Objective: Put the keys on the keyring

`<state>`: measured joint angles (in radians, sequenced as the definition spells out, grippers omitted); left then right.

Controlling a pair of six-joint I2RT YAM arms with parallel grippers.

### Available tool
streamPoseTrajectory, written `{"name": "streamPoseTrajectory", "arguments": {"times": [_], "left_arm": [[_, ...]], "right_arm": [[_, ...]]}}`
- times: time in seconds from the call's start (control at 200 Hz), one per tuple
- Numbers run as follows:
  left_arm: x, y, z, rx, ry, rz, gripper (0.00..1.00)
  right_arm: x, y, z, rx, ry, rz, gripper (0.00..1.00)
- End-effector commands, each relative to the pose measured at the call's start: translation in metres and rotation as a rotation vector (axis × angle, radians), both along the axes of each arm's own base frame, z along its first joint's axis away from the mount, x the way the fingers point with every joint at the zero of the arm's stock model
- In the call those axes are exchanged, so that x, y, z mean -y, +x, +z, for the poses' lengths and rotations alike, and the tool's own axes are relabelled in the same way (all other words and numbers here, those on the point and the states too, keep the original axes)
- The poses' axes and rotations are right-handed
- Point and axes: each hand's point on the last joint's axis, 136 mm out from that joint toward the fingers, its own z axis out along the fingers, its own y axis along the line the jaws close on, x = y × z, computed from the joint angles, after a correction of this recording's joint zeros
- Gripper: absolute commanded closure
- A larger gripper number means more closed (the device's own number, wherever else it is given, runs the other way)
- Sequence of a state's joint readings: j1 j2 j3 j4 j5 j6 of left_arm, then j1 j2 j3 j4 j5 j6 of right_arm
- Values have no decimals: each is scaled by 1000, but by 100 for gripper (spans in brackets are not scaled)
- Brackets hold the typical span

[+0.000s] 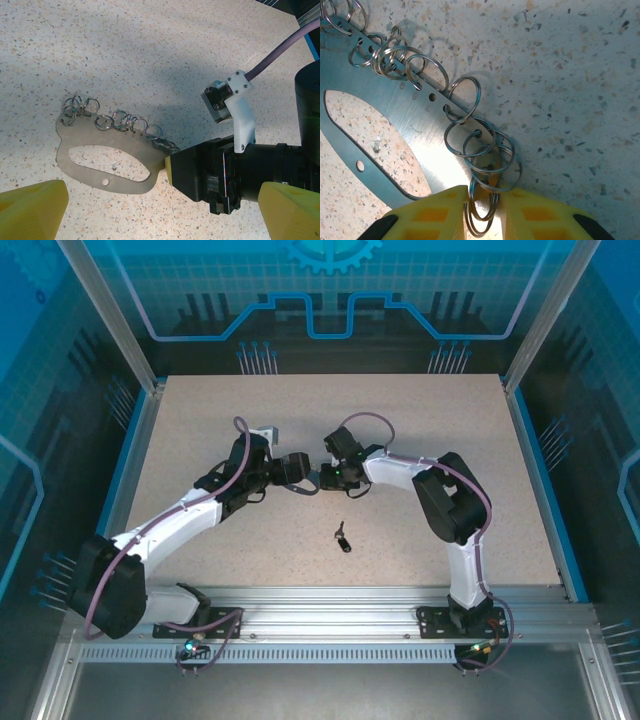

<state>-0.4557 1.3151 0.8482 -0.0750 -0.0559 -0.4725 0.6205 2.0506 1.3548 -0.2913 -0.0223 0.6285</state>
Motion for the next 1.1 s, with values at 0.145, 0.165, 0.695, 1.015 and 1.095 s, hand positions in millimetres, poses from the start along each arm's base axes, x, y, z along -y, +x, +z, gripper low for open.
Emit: {"name": "streamPoseTrajectory", "arguments": {"times": [0.145,0.165,0.695,1.015,1.095], "left_arm": [[0,-3,11,24,-4,-2,1],[1,-3,11,25,-3,-3,1],[0,-4,13,22,-4,-3,1],[-1,-12,10,4,-10,-13,1],[-1,-14,8,-4,-13,-14,1]], "right_arm": [[6,10,-4,1,-30,-14,80],[6,11,-4,2,-30,-13,80],[10,3,13,31,-18,88,100],[-5,-42,28,26,117,436,100],[-2,-44,22,16,103,432,100]]}}
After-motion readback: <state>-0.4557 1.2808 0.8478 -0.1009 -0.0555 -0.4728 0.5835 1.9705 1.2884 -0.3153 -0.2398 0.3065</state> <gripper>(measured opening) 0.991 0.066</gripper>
